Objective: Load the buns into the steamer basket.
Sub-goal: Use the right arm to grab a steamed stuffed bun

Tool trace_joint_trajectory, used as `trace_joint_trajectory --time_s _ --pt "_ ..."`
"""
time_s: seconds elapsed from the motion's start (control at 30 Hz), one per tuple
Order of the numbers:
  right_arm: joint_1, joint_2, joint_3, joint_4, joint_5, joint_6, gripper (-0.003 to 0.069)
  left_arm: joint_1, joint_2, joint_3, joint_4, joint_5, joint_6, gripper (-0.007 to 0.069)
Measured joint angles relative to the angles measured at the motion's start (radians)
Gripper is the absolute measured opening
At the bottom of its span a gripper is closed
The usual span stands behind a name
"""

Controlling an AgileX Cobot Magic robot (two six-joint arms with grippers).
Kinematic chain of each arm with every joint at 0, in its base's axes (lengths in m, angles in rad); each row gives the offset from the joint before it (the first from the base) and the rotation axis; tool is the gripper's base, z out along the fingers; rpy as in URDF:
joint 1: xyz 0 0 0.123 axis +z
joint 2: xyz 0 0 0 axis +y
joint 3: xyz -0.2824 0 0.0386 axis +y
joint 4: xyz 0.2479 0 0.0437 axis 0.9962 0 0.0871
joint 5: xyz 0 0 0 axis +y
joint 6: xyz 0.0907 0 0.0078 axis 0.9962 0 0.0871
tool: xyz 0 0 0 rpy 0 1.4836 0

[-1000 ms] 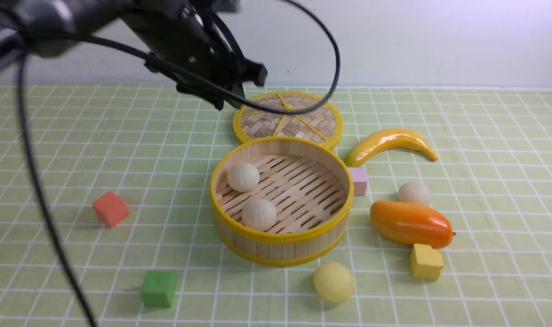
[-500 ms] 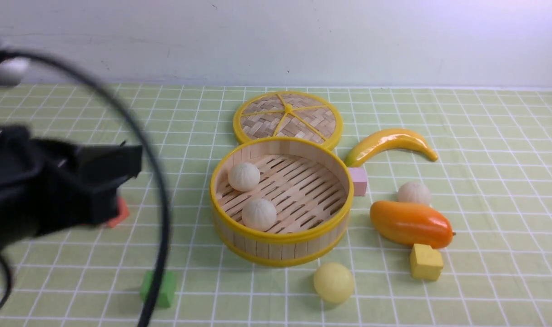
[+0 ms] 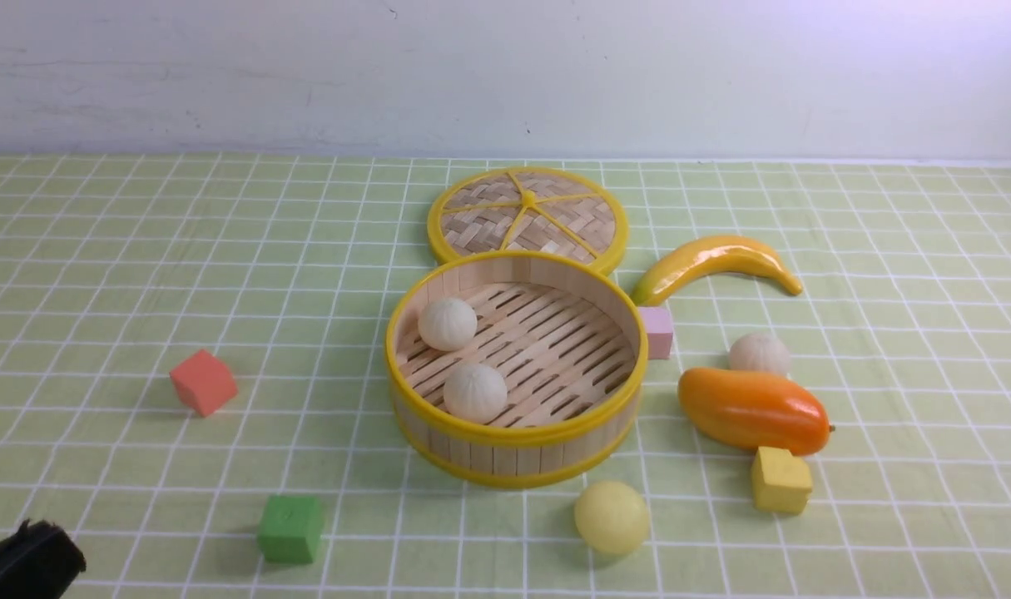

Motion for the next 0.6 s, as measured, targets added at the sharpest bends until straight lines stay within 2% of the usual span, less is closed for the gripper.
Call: trace_joint_trajectory --time_s 0.1,0.23,0.27,0.3,0.33,0.4,0.43,0.53,0.6 --pt "0.007 0.011 -0.07 0.049 0.075 -0.011 0.0222 0.0 -0.006 0.011 0.0 0.002 0.003 -0.0013" --pt "0.024 0.207 -0.323 0.016 0.401 -0.152 0.0183 0.0 -0.006 0.012 0.0 -0.005 0.003 -0.0013" --pt "0.024 0.223 -0.338 0.011 0.423 -0.162 0.0181 0.0 -0.006 0.012 0.0 -0.005 0.003 -0.0013" --pt "0.027 0.376 -0.476 -0.033 0.613 -0.253 0.0165 0.0 -0.006 0.013 0.0 -0.005 0.003 -0.0013" --pt "0.027 0.411 -0.49 -0.037 0.633 -0.267 0.0163 0.0 -0.006 0.013 0.0 -0.006 0.003 -0.0013" --pt "0.029 0.552 -0.609 -0.079 0.793 -0.332 0.0149 0.0 -0.006 0.013 0.007 -0.009 0.004 -0.0013" --pt "0.029 0.7 -0.704 -0.11 0.891 -0.368 0.0134 0.0 -0.006 0.013 0.021 -0.011 0.006 -0.0013" --pt "0.04 0.841 -0.781 -0.133 0.96 -0.385 0.0113 0.0 -0.006 0.014 0.029 -0.012 0.006 -0.0013" --pt "0.113 0.998 -0.854 -0.151 0.97 -0.387 0.008 0.0 -0.006 0.014 0.032 -0.011 0.006 -0.0013"
